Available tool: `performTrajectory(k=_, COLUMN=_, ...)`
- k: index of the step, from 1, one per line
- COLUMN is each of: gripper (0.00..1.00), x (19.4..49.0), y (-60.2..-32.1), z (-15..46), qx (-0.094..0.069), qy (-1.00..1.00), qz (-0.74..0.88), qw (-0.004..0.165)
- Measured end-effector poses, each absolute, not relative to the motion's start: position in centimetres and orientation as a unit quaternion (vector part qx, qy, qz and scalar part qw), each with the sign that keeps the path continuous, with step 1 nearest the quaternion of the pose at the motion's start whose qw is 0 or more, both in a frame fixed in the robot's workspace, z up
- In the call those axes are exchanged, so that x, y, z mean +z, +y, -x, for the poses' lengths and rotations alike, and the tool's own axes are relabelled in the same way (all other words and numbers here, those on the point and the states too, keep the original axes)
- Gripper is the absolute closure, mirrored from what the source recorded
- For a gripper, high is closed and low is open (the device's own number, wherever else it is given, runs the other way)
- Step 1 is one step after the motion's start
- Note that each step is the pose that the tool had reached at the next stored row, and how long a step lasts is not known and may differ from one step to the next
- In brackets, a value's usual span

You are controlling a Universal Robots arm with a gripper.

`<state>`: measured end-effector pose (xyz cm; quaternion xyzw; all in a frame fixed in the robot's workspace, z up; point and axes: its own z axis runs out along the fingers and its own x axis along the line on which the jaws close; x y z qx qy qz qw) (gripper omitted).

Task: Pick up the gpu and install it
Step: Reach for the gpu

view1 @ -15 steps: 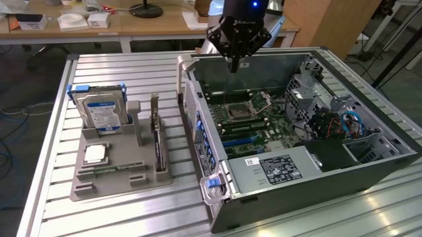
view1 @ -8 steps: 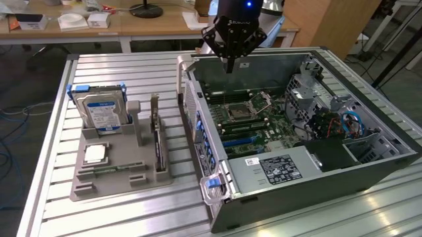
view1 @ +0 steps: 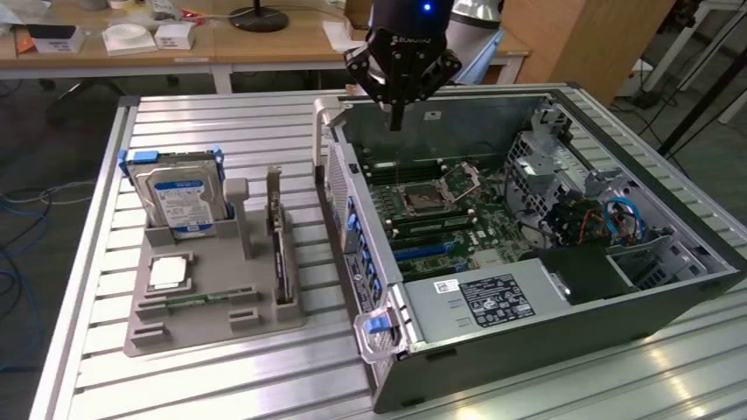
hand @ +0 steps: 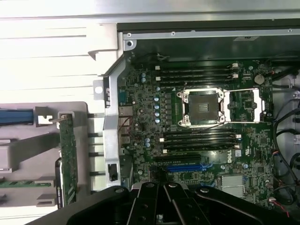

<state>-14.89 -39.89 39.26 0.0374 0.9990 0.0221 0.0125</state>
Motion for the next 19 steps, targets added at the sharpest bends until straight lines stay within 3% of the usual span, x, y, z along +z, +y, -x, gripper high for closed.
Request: performTrajectory(k=19, gripper=0.89, x=39.2, y=-39.9, z=18.1, qx=0.022, qy=0.999, qz=-0.037, qw=0.013)
